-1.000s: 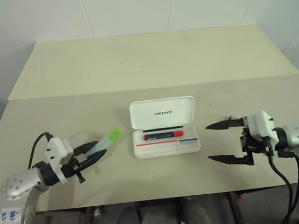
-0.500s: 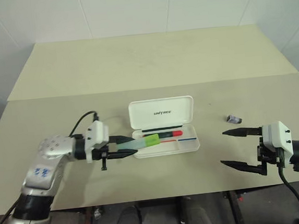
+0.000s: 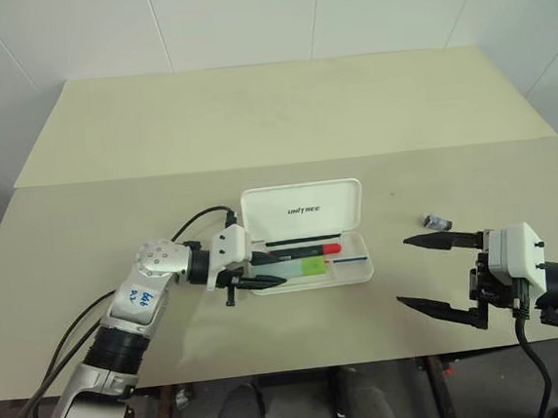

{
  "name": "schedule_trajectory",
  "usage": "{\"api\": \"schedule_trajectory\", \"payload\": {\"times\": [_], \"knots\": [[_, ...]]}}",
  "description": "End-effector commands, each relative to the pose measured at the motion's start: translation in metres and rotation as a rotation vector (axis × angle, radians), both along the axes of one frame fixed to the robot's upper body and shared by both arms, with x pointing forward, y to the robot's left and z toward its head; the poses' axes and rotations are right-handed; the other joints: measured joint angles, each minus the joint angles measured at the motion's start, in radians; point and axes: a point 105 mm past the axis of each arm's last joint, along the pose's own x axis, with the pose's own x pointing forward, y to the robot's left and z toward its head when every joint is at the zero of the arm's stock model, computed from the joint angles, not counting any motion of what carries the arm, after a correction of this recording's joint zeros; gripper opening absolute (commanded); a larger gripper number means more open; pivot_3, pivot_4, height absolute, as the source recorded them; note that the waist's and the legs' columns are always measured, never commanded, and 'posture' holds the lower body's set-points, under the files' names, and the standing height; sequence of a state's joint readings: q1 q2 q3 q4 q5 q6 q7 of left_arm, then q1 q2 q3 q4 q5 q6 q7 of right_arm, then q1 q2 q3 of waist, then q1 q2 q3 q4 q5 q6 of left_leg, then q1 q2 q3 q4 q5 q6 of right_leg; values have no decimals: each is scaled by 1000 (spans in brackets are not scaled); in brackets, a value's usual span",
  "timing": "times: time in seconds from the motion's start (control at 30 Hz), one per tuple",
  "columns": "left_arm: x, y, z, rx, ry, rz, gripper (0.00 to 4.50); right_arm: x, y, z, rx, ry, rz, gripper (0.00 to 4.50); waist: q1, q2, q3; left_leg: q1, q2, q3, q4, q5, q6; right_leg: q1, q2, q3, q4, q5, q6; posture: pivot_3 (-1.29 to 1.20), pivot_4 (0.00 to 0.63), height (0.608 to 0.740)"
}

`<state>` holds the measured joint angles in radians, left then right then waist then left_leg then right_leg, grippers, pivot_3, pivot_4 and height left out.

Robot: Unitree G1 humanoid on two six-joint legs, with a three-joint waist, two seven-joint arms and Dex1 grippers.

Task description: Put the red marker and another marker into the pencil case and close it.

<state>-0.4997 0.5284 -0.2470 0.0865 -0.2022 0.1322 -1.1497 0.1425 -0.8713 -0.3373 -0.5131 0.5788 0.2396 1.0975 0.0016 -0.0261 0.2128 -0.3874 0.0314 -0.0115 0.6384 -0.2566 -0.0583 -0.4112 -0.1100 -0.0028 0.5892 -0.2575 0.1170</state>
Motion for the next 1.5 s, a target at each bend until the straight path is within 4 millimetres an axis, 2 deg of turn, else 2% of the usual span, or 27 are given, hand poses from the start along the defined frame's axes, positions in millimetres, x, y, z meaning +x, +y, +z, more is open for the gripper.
{"api": "schedule_trajectory", "payload": {"times": [0.03, 0.23, 0.33, 0.53, 0.7, 0.9, 1.03, 1.27, 1.5], "knots": [[1, -6, 6, 6, -34, -1, 1136, -3, 6, 12, 2, -50, 20, 4500, -1, 0, 0, 0, 0, 0, 0, 0, 0, 0, 0, 0, 0, 0, 0, 0, 150, 740], [-3, -2, 3, 26, -12, 10, 1136, 0, 10, 14, 11, -62, 34, 4500, -1, 0, 0, 0, 0, 0, 1, 0, 0, 0, 0, 0, 0, 0, 0, 0, 150, 740], [-4, 0, 3, 41, -10, 5, 2123, 2, 12, 13, 14, -63, 37, 4500, 0, 0, 0, 0, 0, 0, 1, 0, 0, 0, 0, 0, 0, 0, 0, 0, 150, 740], [-6, -2, 16, -2, -21, -16, 4007, 4, 15, 11, 22, -62, 44, 4500, -1, 0, 0, 0, 0, 0, 1, 0, 0, 0, 0, 0, 0, 0, 0, 0, 150, 740], [-17, -1, 33, -55, 3, -48, 4007, 9, 13, 7, 32, -53, 36, 4500, -2, 0, 0, 0, 0, 0, 2, 0, 0, 0, 0, 0, 0, 0, 0, 0, 150, 740], [-27, 6, 56, -132, 7, -63, 4007, 24, -2, -3, 60, 0, -38, 4500, -3, 0, 0, 0, 0, 0, 3, 0, 0, 0, 0, 1, 1, 0, 0, 0, 150, 740], [-34, 11, 71, -168, 1, -74, 4007, 48, -23, -8, 93, 24, -145, 4500, -5, 0, 0, 0, 0, 0, 5, 0, 1, 0, 1, 2, 2, 1, 0, 0, 150, 740], [-38, 11, 100, -227, -32, -85, 4007, 87, -57, -25, 54, 60, -245, 4500, -6, 0, 0, 0, 0, 0, 8, 0, 2, 2, 1, 2, 1, 3, -1, 0, 150, 740], [-42, 7, 108, -240, -51, -91, 4007, 113, -83, -37, 3, 92, -284, 4500, -7, 0, 0, -1, 0, 0, 7, 0, 2, 1, 2, 5, 1, 4, 1, 0, 150, 740]]}}
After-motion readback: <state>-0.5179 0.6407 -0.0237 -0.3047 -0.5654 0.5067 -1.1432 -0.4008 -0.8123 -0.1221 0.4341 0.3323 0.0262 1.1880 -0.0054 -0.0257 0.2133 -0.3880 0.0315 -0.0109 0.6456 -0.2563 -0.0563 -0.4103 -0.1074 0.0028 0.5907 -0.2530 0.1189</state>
